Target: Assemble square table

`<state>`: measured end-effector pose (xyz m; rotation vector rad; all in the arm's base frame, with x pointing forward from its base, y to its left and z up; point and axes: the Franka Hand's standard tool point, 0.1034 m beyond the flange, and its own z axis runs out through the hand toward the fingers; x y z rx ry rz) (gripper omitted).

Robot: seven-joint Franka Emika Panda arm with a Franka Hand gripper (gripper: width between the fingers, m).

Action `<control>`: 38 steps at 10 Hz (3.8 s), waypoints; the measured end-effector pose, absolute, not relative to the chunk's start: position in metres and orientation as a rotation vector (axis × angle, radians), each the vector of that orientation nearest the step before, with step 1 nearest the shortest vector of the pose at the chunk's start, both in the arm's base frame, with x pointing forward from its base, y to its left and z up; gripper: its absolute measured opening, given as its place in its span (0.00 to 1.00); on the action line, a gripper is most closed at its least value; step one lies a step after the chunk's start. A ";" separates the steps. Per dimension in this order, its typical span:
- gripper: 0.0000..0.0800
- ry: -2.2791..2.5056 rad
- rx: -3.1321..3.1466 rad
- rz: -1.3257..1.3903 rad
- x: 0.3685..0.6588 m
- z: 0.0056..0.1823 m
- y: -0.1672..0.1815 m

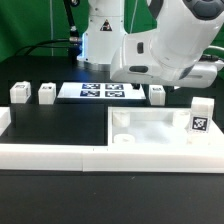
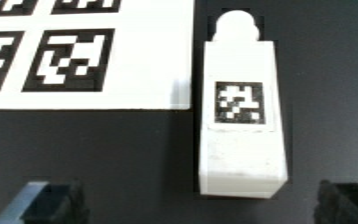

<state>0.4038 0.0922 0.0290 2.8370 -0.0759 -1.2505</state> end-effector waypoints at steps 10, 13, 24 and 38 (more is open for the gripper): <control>0.81 -0.229 2.857 -1.355 0.390 0.015 0.104; 0.81 -0.299 2.845 -1.444 0.369 0.007 0.106; 0.36 -0.332 2.843 -1.461 0.369 0.005 0.098; 0.36 -0.226 3.151 -0.679 0.469 0.120 0.046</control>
Offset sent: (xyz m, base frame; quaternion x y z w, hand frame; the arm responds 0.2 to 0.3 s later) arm -0.0118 0.0348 -0.0070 0.0156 -0.0174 0.0101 0.9997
